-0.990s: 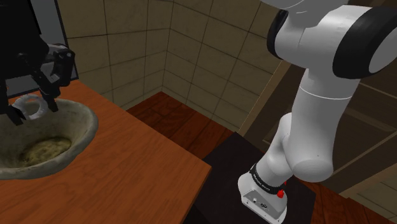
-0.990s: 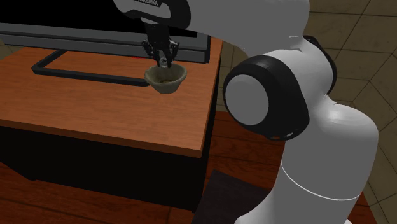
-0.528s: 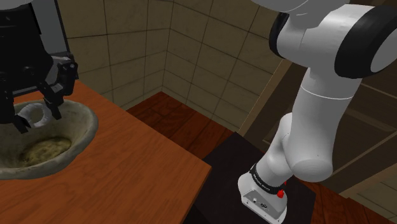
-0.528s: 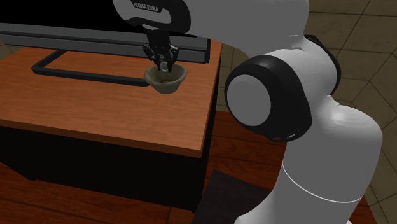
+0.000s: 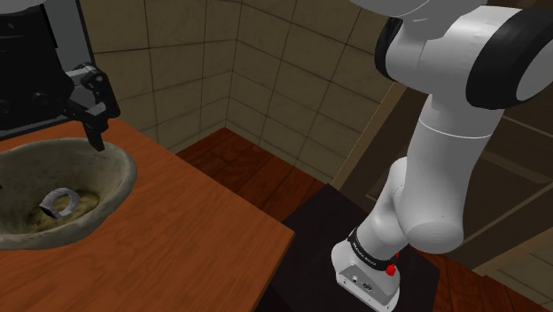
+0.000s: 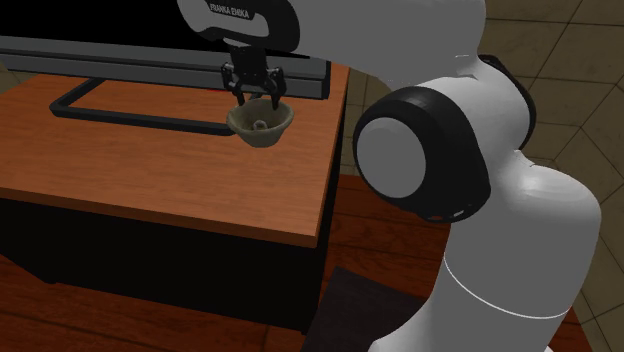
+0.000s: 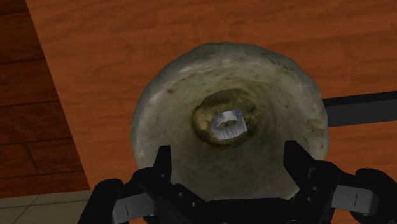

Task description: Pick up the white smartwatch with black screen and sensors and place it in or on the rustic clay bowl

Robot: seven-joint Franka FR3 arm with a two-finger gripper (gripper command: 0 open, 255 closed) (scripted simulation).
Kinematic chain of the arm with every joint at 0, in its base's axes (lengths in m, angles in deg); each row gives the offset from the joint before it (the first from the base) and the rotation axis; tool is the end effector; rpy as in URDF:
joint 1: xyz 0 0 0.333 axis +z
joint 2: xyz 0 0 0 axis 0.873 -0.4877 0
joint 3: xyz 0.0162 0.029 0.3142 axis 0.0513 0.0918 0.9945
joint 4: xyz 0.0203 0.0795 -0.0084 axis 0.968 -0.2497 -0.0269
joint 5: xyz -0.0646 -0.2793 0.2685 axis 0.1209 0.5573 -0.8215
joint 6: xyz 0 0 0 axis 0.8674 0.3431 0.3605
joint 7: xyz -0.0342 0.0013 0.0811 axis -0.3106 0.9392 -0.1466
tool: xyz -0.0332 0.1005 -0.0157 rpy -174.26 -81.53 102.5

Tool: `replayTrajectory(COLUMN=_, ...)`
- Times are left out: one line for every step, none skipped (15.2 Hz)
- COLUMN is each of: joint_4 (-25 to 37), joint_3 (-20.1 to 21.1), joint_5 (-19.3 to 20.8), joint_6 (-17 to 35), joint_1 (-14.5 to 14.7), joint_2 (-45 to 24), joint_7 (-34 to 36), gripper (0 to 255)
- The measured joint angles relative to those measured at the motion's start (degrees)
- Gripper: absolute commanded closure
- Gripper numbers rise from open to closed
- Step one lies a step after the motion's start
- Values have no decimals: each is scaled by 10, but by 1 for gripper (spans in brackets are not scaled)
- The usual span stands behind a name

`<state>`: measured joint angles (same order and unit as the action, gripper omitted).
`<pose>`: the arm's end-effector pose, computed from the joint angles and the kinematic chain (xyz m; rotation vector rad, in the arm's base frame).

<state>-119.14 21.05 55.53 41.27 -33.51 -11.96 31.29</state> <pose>0.3604 0.5303 0.5662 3.1116 0.2473 0.0832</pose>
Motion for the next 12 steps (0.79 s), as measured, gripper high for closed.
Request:
replayTrajectory(joint_4=0, joint_3=0, joint_5=0, joint_6=0, joint_1=0, joint_2=0, joint_7=0, gripper=0)
replayTrajectory(joint_4=10, joint_3=0, joint_5=1, joint_6=-9, joint_1=2, joint_2=-2, joint_7=0, gripper=0)
replayTrajectory(joint_4=27, joint_3=1, joint_5=3, joint_6=-21, joint_1=7, joint_2=-6, joint_7=1, gripper=0)
replayTrajectory(joint_4=53, joint_3=1, joint_5=6, joint_6=-42, joint_1=11, joint_2=-11, joint_7=-1, gripper=0)
replayTrajectory(joint_4=79, joint_3=1, joint_5=9, joint_6=-64, joint_1=17, joint_2=-16, joint_7=-1, gripper=0)
replayTrajectory(joint_4=93, joint_3=1, joint_5=12, joint_6=-74, joint_1=21, joint_2=-20, joint_7=0, gripper=0)
replayTrajectory(joint_4=101, joint_3=1, joint_5=14, joint_6=-80, joint_1=24, joint_2=-23, joint_7=1, gripper=0)
replayTrajectory(joint_4=104, joint_3=1, joint_5=14, joint_6=-83, joint_1=25, joint_2=-24, joint_7=1, gripper=0)
replayTrajectory(joint_4=107, joint_3=1, joint_5=15, joint_6=-85, joint_1=26, joint_2=-25, joint_7=1, gripper=0)
replayTrajectory(joint_4=108, joint_3=1, joint_5=15, joint_6=-86, joint_1=26, joint_2=-25, joint_7=1, gripper=0)
replayTrajectory(joint_4=109, joint_3=1, joint_5=15, joint_6=-86, joint_1=26, joint_2=-25, joint_7=1, gripper=0)
replayTrajectory(joint_4=109, joint_3=1, joint_5=15, joint_6=-86, joint_1=26, joint_2=-25, joint_7=1, gripper=0)
